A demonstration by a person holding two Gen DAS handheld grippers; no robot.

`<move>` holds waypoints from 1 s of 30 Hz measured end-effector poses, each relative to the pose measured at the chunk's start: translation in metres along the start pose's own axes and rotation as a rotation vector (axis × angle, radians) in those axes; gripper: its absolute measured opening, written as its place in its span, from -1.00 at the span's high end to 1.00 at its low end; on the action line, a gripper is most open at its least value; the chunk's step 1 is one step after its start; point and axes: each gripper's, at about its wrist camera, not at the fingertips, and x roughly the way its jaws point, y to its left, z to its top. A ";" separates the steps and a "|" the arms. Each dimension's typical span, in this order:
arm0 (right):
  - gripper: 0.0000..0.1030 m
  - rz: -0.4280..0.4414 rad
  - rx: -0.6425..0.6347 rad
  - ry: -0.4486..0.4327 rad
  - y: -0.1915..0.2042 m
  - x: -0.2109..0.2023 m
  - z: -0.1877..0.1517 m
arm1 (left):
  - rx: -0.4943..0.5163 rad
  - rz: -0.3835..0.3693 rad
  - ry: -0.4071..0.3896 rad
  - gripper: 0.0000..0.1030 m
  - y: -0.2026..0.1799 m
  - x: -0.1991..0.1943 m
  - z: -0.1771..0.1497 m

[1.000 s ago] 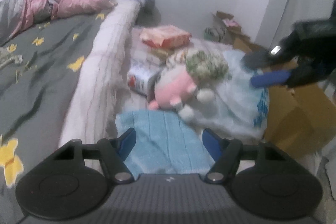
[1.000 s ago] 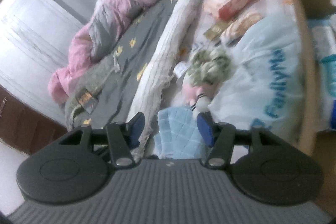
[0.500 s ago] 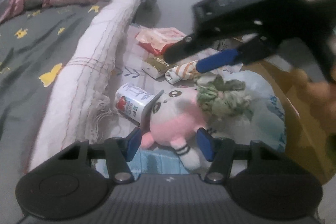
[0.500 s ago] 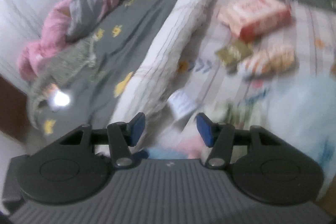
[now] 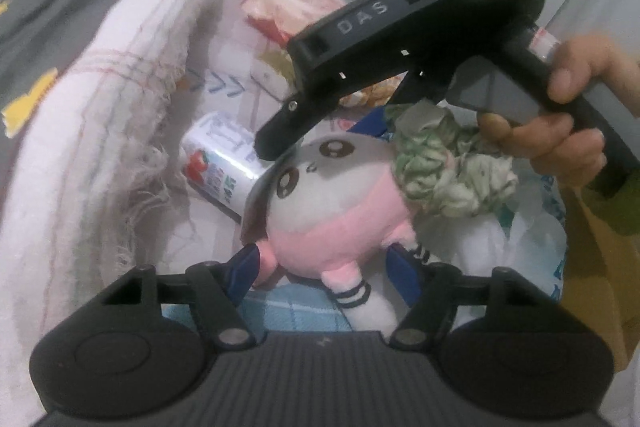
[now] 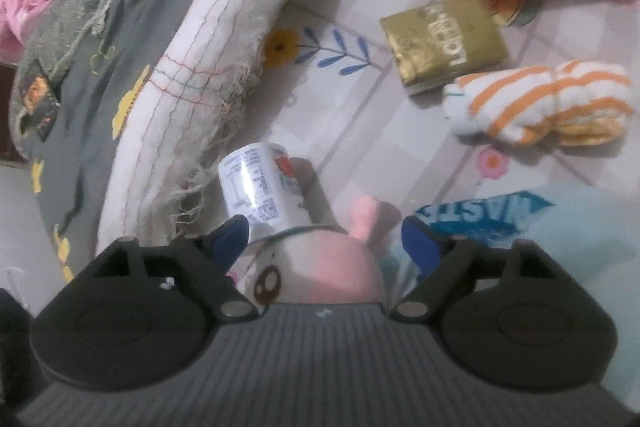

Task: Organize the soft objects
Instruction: 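Close both grippers on the pink-and-white plush toy, then lift the plush toy up from the pile toward the box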

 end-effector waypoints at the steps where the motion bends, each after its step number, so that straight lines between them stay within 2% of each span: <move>1: -0.62 0.023 0.004 0.008 -0.002 0.002 0.000 | -0.007 -0.002 0.010 -0.38 0.001 0.003 0.001; 4: -0.61 0.092 0.014 0.028 -0.006 0.006 -0.003 | -0.029 -0.001 0.034 -0.35 0.004 0.011 0.004; 7: -0.58 0.086 -0.026 0.011 0.002 -0.001 -0.008 | -0.034 -0.005 0.027 -0.29 0.003 0.013 0.006; 10: -0.47 0.082 -0.047 -0.037 0.010 -0.015 -0.013 | -0.040 -0.027 0.009 -0.23 -0.002 0.008 0.010; 13: -0.39 0.110 -0.077 -0.114 0.021 -0.041 -0.018 | -0.022 -0.014 -0.035 -0.22 -0.009 -0.004 0.012; 15: -0.24 0.122 -0.106 -0.164 0.032 -0.060 -0.022 | -0.014 -0.003 -0.070 -0.22 -0.014 -0.015 0.013; 23: -0.04 0.063 -0.195 -0.328 0.063 -0.117 -0.046 | 0.049 0.030 -0.217 -0.22 -0.034 -0.070 0.016; 30: -0.01 0.118 -0.240 -0.497 0.082 -0.172 -0.080 | 0.114 0.067 -0.336 -0.22 -0.067 -0.116 0.015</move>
